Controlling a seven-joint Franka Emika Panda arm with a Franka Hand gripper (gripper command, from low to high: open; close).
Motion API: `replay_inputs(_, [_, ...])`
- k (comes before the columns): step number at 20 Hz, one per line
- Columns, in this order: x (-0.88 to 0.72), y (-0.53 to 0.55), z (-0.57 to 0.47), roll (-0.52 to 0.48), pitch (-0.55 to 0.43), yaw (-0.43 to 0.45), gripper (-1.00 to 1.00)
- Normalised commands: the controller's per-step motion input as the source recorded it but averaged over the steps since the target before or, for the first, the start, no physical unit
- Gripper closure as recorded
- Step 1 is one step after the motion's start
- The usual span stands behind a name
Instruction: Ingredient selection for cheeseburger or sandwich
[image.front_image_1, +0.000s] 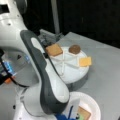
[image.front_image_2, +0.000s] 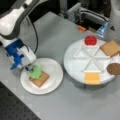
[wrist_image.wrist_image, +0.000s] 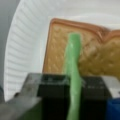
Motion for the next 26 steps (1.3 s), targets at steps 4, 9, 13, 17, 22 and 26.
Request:
replay_inputs(4, [0.09,-0.07,-0.04,-0.025,-0.032,0.167,-1.0])
replay_inputs(9, [0.1,-0.09,-0.04,-0.029,-0.04,0.162,-1.0])
replay_inputs(13, [0.11,-0.1,-0.03,-0.027,-0.036,0.165,-1.0])
replay_inputs(17, [0.12,-0.1,-0.01,-0.023,-0.031,0.165,-1.0])
replay_inputs(22, [0.1,-0.09,0.05,-0.032,-0.004,0.163,-1.0])
replay_inputs(26, [-0.03,-0.07,0.23,-0.119,0.071,0.121,-1.0])
